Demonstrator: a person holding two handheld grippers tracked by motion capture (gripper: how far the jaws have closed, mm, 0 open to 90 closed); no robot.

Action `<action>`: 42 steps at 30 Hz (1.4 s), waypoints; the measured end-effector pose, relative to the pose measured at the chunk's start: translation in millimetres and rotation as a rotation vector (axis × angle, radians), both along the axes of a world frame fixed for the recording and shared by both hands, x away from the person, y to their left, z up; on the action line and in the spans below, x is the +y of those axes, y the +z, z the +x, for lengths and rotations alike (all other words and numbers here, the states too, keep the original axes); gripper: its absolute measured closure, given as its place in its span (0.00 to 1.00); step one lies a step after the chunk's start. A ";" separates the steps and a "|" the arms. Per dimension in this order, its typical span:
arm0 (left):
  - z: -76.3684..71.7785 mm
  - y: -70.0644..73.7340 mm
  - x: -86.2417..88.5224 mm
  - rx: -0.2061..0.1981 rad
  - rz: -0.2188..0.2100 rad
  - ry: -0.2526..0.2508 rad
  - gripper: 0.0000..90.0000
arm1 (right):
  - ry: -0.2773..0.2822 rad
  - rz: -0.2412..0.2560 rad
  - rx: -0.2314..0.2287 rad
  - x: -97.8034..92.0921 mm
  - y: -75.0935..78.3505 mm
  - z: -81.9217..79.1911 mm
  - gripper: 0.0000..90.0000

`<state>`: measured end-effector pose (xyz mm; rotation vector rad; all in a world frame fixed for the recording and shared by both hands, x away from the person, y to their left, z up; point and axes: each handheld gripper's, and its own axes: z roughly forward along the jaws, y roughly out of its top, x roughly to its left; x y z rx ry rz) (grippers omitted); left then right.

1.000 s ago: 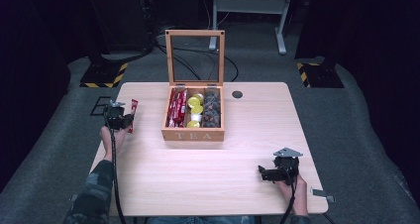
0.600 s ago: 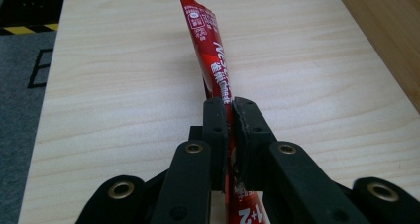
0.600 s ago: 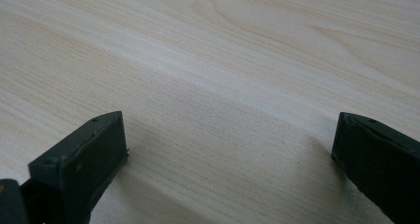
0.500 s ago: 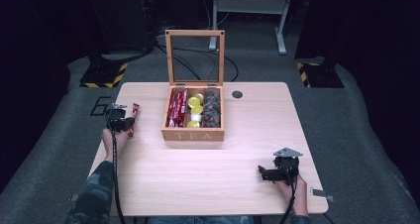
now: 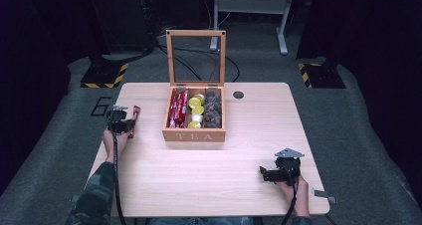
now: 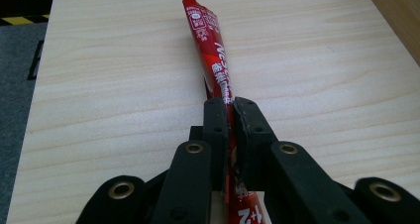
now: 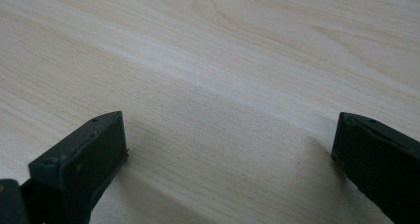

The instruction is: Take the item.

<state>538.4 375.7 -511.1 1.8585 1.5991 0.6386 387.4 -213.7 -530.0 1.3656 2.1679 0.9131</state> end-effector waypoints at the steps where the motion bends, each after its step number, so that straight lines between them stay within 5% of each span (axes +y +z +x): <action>1: 0.1 -0.1 0.1 0.000 -0.002 0.001 0.93 | 0.001 -0.001 0.000 0.0 0.0 0.0 0.00; 10: 0.7 0.2 -1.5 0.003 0.001 -0.012 0.86 | 0.001 -0.001 0.000 0.0 0.0 0.0 0.00; 18: -0.7 6.0 0.8 0.009 -0.007 0.003 0.50 | 0.001 -0.001 0.000 0.0 0.0 0.0 0.00; 25: -10.0 12.9 2.1 0.005 -0.033 -0.015 0.30 | 0.000 0.000 0.000 0.0 0.0 0.0 0.00; 42: -62.9 39.3 -6.9 -0.118 -0.053 -0.115 0.18 | -0.004 -0.001 0.000 0.2 0.0 -0.3 0.00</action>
